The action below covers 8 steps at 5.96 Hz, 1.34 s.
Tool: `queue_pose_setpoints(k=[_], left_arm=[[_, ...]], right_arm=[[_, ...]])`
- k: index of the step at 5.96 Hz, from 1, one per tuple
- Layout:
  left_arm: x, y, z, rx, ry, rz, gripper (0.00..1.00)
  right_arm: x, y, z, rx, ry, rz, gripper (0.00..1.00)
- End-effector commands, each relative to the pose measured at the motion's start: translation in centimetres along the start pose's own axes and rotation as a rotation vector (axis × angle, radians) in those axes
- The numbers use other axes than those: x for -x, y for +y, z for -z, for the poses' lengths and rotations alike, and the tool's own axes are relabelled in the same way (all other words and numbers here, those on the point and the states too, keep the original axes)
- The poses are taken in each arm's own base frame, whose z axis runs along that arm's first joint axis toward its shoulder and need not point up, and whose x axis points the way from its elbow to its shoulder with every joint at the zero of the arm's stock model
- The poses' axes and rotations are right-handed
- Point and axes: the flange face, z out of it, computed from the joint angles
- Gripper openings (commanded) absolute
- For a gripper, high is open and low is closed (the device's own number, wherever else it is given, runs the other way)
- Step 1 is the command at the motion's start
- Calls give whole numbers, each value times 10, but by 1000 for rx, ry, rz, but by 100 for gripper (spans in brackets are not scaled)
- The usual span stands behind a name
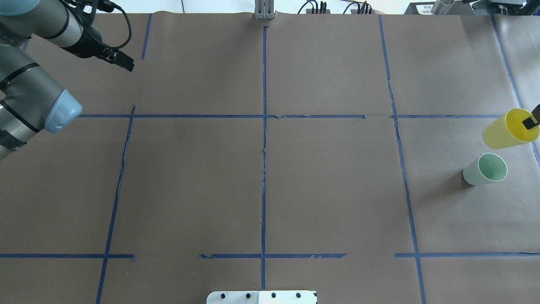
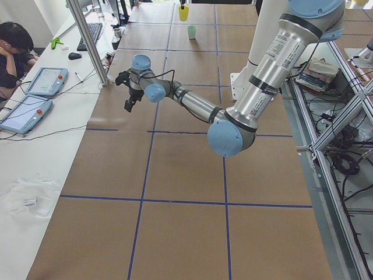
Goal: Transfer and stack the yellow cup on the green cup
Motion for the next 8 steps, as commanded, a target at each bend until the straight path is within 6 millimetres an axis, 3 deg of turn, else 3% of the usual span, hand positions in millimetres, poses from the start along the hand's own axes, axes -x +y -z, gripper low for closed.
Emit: queue_pose_setpoints(k=[1, 2, 4, 7, 8], left_arm=[[12, 19, -4, 20, -2, 21, 100], [6, 15, 0, 9, 7, 109, 100], [2, 14, 5, 1, 12, 122, 100], [2, 14, 6, -1, 13, 120, 100], [2, 14, 6, -1, 13, 120, 100]], right_arm=[[-25, 11, -23, 37, 6, -72, 0], [-23, 10, -29, 50, 5, -69, 0], [-12, 13, -51, 97, 7, -52, 1], [-21, 29, -68, 138, 46, -58, 2], [-20, 29, -75, 152, 49, -53, 32]])
